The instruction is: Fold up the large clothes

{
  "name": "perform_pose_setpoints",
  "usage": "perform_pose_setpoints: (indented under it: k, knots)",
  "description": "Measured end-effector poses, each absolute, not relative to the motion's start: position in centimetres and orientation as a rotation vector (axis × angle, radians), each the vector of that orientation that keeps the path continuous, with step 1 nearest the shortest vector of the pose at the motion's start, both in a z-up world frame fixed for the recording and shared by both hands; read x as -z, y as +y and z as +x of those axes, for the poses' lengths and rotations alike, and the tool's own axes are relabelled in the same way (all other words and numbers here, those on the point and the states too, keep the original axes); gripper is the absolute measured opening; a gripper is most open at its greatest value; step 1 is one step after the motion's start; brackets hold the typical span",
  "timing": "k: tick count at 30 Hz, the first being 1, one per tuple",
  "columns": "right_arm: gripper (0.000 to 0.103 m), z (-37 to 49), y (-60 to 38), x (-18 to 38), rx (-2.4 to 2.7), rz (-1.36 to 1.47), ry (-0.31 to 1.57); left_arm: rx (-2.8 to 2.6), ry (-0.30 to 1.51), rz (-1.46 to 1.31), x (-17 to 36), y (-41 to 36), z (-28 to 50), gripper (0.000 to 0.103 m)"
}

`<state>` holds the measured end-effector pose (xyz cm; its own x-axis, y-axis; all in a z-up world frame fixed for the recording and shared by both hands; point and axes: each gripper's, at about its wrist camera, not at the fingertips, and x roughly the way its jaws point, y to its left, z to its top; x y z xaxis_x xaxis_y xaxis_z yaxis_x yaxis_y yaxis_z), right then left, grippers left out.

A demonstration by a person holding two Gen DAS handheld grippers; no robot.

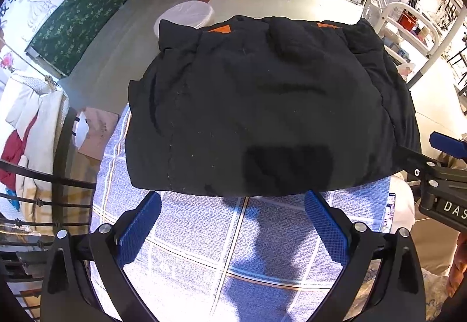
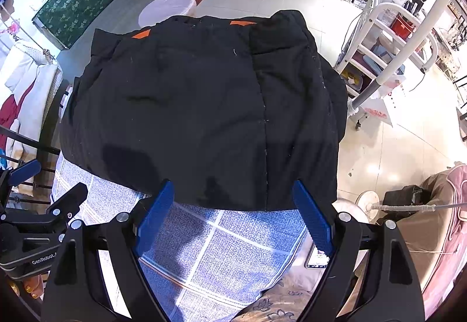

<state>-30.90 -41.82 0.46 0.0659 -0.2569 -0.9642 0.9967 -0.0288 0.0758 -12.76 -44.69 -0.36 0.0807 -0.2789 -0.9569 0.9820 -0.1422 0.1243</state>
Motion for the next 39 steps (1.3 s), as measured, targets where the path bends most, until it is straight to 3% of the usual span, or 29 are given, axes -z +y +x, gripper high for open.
perform_pose_setpoints:
  k: [39]
  knots:
    - [0.083,-30.39,-41.82,-0.03,1.285,1.051,0.978,1.339,0.809,1.207,1.13,-44.36,-13.14,0.097]
